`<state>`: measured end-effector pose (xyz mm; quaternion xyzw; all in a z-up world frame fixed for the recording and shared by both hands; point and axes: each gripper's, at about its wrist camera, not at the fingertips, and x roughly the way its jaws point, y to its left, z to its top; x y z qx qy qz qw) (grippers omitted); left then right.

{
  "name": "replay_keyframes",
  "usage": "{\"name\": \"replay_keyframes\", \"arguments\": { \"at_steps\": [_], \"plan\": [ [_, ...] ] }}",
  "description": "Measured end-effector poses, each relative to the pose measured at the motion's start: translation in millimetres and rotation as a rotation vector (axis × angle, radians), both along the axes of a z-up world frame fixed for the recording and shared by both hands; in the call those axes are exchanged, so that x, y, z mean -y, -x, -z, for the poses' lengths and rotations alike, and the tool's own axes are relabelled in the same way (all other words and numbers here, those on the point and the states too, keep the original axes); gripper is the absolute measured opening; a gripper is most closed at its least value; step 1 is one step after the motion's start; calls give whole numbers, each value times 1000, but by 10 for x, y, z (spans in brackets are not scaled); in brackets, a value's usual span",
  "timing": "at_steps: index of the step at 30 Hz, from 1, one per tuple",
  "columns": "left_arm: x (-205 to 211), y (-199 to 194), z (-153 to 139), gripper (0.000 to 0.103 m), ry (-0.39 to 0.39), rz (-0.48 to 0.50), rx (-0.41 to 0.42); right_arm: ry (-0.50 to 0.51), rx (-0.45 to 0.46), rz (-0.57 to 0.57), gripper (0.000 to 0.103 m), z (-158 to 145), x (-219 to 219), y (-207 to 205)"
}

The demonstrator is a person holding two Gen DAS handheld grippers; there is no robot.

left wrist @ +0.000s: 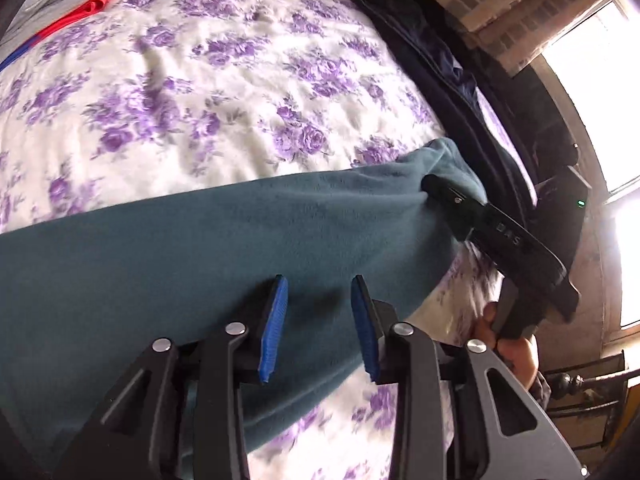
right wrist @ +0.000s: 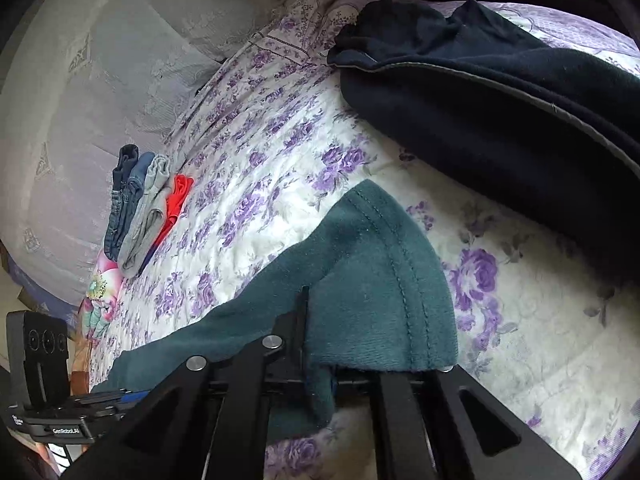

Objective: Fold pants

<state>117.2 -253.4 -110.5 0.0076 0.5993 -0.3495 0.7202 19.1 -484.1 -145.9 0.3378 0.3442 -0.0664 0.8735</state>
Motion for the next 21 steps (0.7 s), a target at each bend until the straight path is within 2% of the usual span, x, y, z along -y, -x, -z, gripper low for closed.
{"name": "replay_keyframes", "arguments": {
  "at_steps": [5,11,17,19,21],
  "plan": [
    [63,-76,118,18,8,-41,10,18,-5,-2,6,-7,-12,-12],
    [83,-24,104,17,-6,-40,66,30,-22,3,6,-23,-25,-22],
    [60,38,81,17,3,-35,93,78,-94,31,8,-185,-118,-84],
    [-4,110,63,17,24,-12,65,106,-102,31,7,-328,-193,-97],
    [-175,218,46,17,90,23,-3,137,-84,17,7,-530,-311,-88]
  ]
}}
